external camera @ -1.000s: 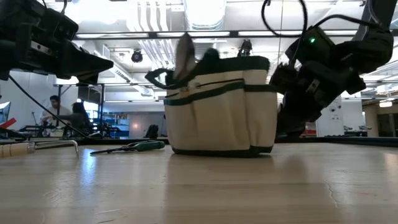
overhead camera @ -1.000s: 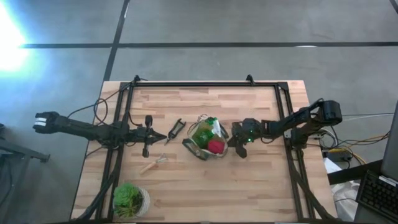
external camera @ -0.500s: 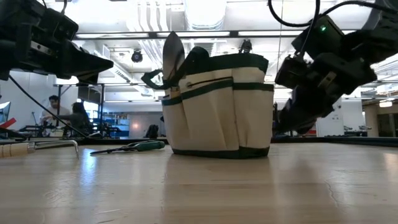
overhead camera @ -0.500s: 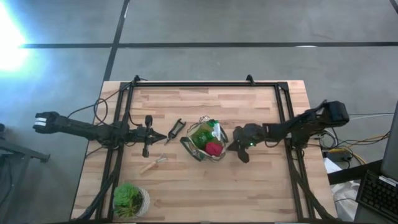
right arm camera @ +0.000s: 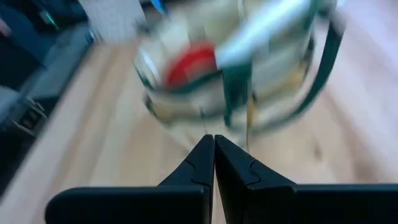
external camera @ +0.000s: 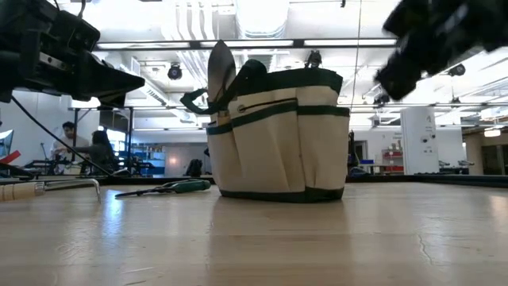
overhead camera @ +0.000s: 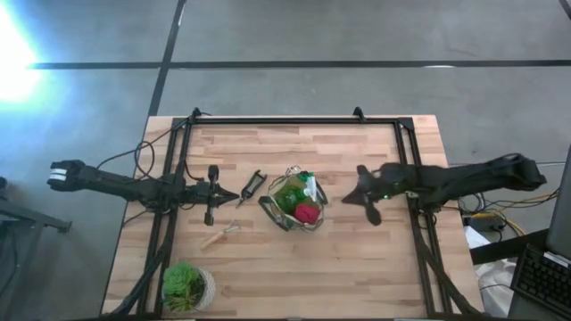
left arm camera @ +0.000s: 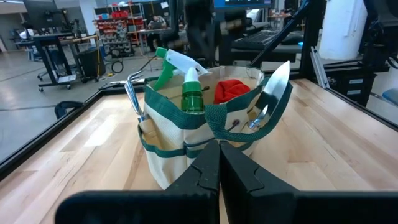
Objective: Pick & Place Garden tools in Gardening bag
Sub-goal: Put the hand rake into the pocket of the gardening bag
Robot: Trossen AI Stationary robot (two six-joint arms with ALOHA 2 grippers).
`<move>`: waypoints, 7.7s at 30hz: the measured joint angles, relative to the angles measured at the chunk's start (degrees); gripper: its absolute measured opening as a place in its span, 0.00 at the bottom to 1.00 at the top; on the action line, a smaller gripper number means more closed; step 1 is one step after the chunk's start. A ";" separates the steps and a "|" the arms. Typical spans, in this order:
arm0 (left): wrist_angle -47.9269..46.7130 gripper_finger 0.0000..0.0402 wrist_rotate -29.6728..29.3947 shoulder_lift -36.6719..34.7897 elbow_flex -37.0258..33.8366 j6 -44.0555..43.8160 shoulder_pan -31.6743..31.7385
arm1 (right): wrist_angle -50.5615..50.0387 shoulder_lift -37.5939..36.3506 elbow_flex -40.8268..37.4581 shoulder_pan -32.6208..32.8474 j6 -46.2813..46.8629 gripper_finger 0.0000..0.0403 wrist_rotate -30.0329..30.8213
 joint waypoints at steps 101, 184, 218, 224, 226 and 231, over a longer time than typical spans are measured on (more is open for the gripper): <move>-72.65 0.37 1.33 53.64 42.26 -62.36 -19.03 | 1.74 -15.06 5.06 -0.02 -8.16 0.02 -0.02; 26.05 0.17 -33.00 60.54 45.64 11.59 -28.75 | 2.05 -15.09 3.49 -0.04 -6.25 0.02 3.06; 26.74 0.17 -29.08 67.32 45.35 3.19 -20.39 | 2.12 -15.15 3.49 -0.03 -6.71 0.02 3.02; 25.11 0.17 -34.33 67.32 45.31 3.59 -20.37 | 2.11 -15.15 3.49 -0.04 -6.71 0.02 3.02; 24.83 0.17 -36.05 67.32 45.16 4.18 -20.35 | 2.12 -15.15 3.49 -0.02 -6.71 0.02 3.02; 24.63 0.17 -38.55 67.32 45.00 6.26 -20.18 | 2.12 -15.15 3.49 -0.02 -6.71 0.02 3.02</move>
